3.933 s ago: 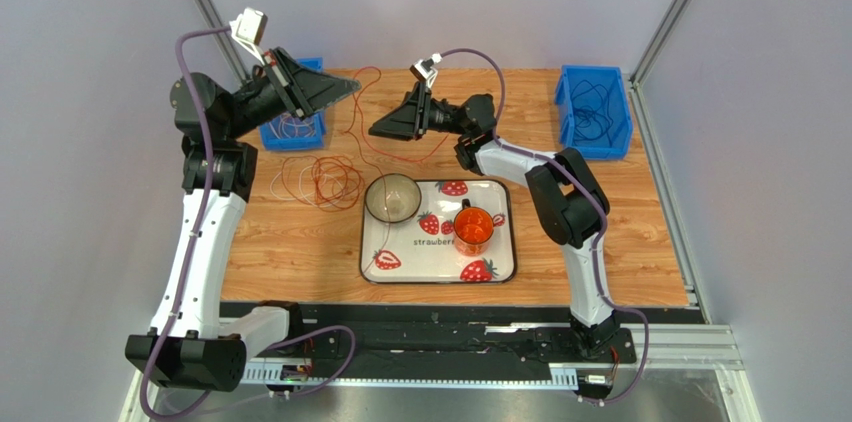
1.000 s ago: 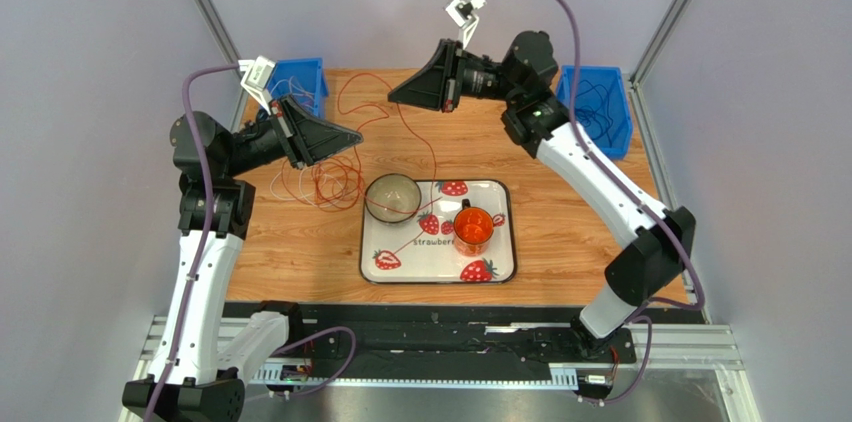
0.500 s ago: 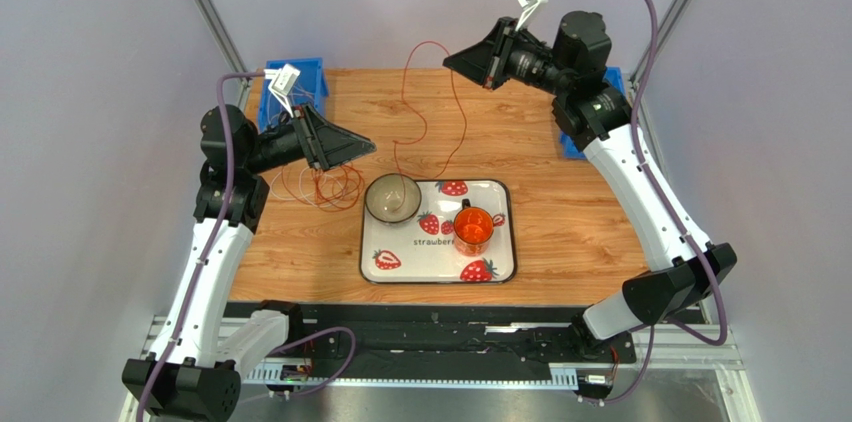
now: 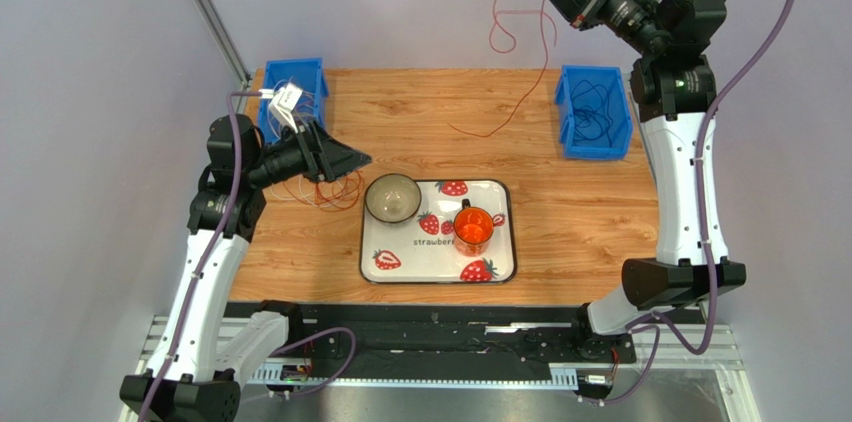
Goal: Untangle the cables
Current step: Place the cable in the bin.
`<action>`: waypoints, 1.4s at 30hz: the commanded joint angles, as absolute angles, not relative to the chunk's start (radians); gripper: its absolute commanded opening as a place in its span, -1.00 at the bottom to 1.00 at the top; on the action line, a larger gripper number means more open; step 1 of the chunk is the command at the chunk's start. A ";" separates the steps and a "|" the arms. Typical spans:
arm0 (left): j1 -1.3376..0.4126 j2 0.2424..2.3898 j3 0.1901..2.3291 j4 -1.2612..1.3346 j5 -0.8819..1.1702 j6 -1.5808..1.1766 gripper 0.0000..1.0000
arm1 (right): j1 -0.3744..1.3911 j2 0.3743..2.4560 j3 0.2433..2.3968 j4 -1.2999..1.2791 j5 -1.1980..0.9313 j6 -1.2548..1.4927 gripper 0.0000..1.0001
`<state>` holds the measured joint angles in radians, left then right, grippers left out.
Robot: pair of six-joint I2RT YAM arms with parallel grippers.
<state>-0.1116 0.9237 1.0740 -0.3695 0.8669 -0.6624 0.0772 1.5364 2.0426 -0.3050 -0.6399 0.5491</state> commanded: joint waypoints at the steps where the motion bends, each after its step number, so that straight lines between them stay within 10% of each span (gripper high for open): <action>1: -0.117 0.836 1.112 -0.618 0.717 -0.486 0.48 | -0.029 1.578 2.078 -0.345 -0.638 0.503 -1.00; 42: -0.117 0.405 0.887 -0.792 0.207 -0.388 0.37 | -0.287 1.723 2.106 -0.408 -0.391 0.281 -1.00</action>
<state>-0.1120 0.4034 0.8780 -0.8249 0.2214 -0.3798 -0.2684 1.7096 2.0842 -0.4221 -0.4099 0.3012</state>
